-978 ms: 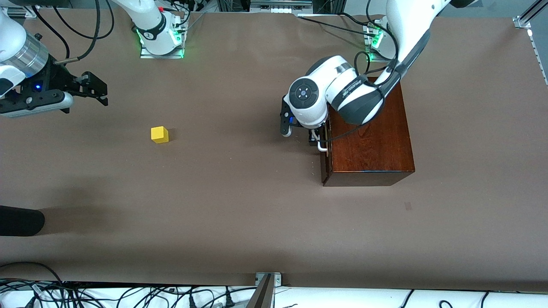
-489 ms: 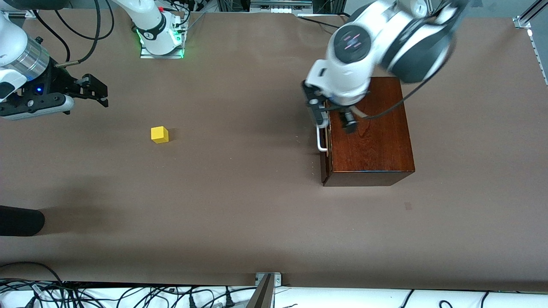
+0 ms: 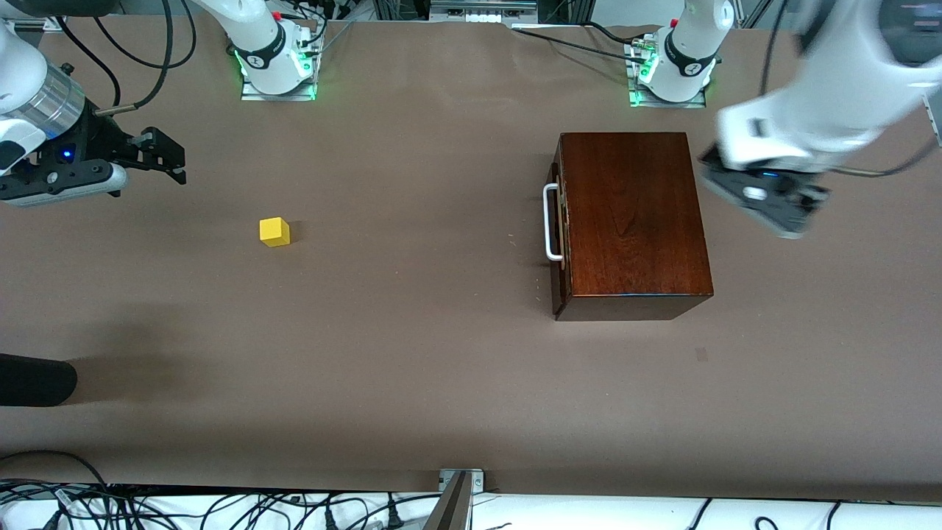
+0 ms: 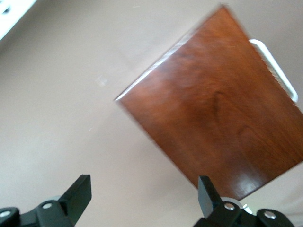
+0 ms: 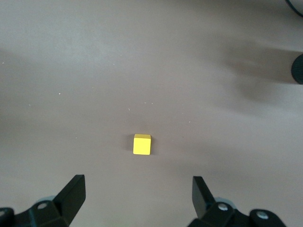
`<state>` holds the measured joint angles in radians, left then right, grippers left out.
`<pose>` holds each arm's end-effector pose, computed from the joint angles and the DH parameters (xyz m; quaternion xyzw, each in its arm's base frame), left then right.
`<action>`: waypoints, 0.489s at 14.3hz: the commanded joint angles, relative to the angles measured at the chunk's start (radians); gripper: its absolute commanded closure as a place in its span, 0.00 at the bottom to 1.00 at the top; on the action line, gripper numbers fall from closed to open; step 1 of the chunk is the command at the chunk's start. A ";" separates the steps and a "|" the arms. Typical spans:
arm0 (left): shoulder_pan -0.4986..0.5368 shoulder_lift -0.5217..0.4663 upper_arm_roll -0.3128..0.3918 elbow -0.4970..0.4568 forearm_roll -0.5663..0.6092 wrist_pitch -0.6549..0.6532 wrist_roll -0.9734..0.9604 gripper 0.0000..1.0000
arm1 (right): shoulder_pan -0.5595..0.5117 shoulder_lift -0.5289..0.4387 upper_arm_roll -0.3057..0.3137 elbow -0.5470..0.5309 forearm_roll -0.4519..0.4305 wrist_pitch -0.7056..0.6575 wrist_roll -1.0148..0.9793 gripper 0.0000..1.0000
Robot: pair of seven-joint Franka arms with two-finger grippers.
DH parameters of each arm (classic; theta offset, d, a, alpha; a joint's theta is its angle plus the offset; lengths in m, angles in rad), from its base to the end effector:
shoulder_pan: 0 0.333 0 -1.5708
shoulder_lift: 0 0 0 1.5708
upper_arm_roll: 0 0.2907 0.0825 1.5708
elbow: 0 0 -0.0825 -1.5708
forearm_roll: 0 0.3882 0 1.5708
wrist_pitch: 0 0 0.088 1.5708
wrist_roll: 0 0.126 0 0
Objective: Open drawer, take yellow block, close drawer
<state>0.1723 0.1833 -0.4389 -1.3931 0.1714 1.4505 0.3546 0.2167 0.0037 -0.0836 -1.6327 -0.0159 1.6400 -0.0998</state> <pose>0.5811 -0.1126 0.5577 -0.9517 0.2984 0.0565 0.0442 0.5600 0.0731 0.5546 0.9931 0.1167 0.0019 0.0081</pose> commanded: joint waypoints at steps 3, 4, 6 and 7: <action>-0.183 -0.111 0.351 -0.059 -0.165 0.083 -0.338 0.00 | -0.010 0.001 0.013 0.021 -0.009 -0.011 0.000 0.00; -0.188 -0.149 0.373 -0.116 -0.162 0.135 -0.397 0.00 | -0.010 0.001 0.011 0.021 -0.009 -0.012 0.000 0.00; -0.186 -0.224 0.400 -0.246 -0.161 0.189 -0.401 0.00 | -0.010 0.001 0.011 0.021 -0.009 -0.012 0.000 0.00; -0.186 -0.241 0.408 -0.289 -0.159 0.208 -0.399 0.00 | -0.010 0.001 0.011 0.021 -0.009 -0.011 0.000 0.00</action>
<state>0.0009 0.0409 -0.0639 -1.5178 0.0266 1.5865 -0.0155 0.2166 0.0037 -0.0818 -1.6321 -0.0159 1.6404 -0.0998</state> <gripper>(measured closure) 0.000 0.000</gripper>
